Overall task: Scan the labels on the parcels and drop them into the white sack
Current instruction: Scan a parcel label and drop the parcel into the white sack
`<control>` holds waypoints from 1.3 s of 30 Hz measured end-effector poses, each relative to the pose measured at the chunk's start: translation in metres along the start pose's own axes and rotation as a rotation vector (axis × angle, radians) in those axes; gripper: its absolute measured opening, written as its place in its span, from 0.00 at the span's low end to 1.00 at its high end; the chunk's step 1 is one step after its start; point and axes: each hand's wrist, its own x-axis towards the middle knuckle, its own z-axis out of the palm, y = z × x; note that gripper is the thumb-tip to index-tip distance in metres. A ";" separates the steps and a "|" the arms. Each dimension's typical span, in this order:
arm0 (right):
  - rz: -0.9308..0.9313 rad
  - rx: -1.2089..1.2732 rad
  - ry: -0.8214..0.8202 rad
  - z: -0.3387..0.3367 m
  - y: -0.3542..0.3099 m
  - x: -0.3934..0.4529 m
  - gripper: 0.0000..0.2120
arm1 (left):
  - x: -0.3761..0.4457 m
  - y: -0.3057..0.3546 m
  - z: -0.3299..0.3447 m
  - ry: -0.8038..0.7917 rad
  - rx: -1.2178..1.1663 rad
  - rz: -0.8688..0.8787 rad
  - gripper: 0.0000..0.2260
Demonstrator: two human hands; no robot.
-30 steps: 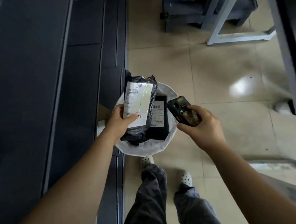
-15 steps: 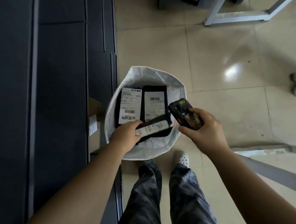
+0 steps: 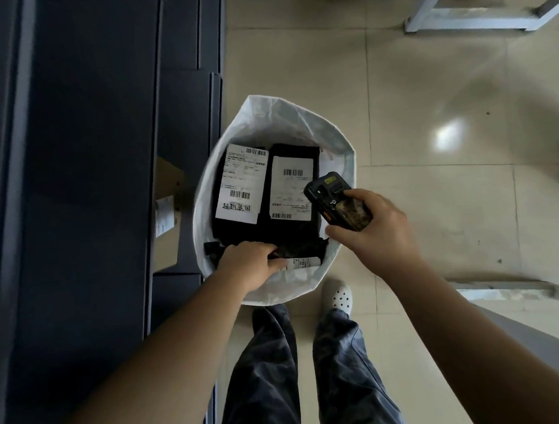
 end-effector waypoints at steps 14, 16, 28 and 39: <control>-0.020 -0.016 0.013 0.007 0.007 0.003 0.31 | 0.009 0.007 -0.001 0.131 -0.228 0.016 0.18; -0.023 -0.014 0.020 0.006 0.005 0.001 0.31 | 0.003 0.006 -0.006 0.106 -0.221 0.050 0.14; -0.050 -0.008 0.011 -0.002 -0.025 -0.005 0.30 | -0.027 -0.001 -0.024 0.139 -0.360 0.048 0.18; -0.129 -0.021 0.018 -0.028 -0.056 -0.012 0.31 | -0.067 0.012 -0.062 0.407 -0.604 0.050 0.17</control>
